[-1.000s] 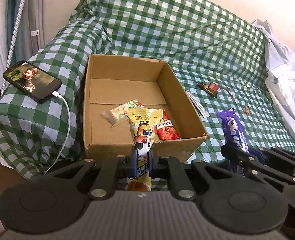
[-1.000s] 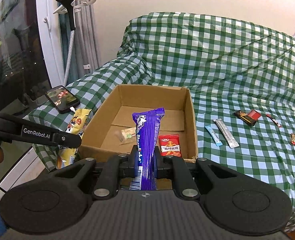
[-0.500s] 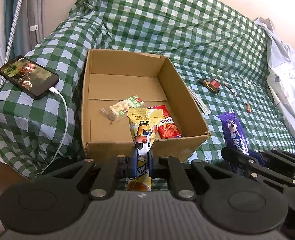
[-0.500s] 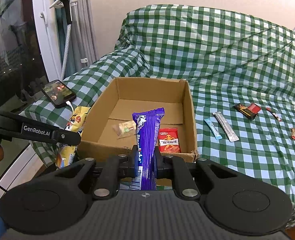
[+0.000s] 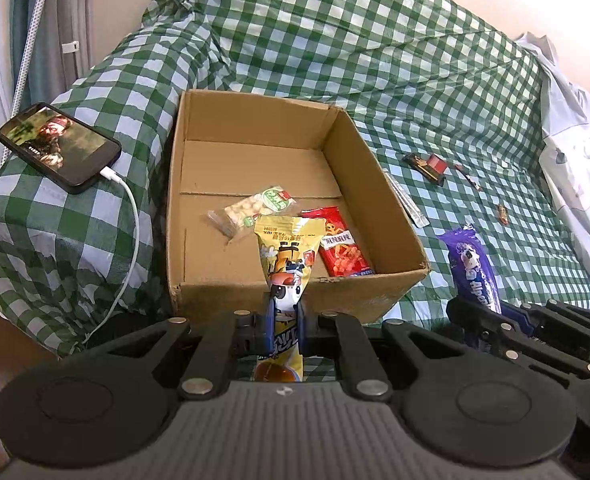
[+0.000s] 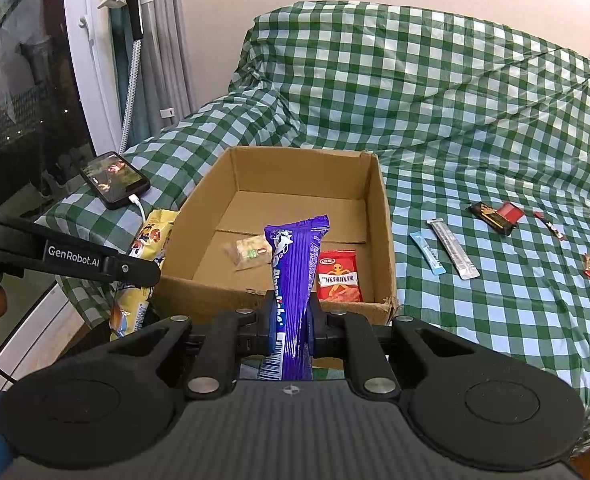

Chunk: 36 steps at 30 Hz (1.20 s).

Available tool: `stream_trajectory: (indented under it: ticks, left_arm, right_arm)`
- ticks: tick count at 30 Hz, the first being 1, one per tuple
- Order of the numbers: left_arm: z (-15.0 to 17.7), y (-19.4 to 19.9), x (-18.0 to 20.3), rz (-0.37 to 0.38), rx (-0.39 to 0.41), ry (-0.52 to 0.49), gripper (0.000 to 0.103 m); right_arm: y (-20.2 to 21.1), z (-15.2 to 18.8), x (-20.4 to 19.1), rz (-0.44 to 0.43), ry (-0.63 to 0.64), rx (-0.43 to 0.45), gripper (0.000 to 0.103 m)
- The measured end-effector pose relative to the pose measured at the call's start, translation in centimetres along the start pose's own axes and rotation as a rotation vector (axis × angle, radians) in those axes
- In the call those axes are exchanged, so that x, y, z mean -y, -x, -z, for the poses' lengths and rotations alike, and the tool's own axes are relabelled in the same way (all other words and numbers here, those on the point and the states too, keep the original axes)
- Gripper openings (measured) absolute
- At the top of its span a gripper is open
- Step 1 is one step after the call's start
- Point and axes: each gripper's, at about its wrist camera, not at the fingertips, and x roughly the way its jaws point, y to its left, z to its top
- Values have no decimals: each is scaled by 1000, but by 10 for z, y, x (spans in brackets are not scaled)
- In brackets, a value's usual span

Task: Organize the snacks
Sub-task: 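Carry the yellow stick snack over the box with left tool while right carries purple bar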

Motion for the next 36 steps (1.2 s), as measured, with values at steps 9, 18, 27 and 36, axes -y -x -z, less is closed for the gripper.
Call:
stream_trajectory:
  ticks: [9, 18, 27, 36]
  left_arm:
    - [-12, -8, -10, -9, 4, 19, 12]
    - [-26, -20, -18, -22, 2, 35, 12]
    - [-50, -32, -17, -23, 24, 28, 12]
    - [-83, -62, -15, -73, 1, 20, 12]
  right_arm:
    - [-7, -4, 1, 3, 5, -10, 14]
    - [-25, -10, 2, 0, 22, -40, 14]
    - [-42, -20, 2, -13, 9, -44, 14]
    - [-77, -36, 9, -35, -8, -75, 14]
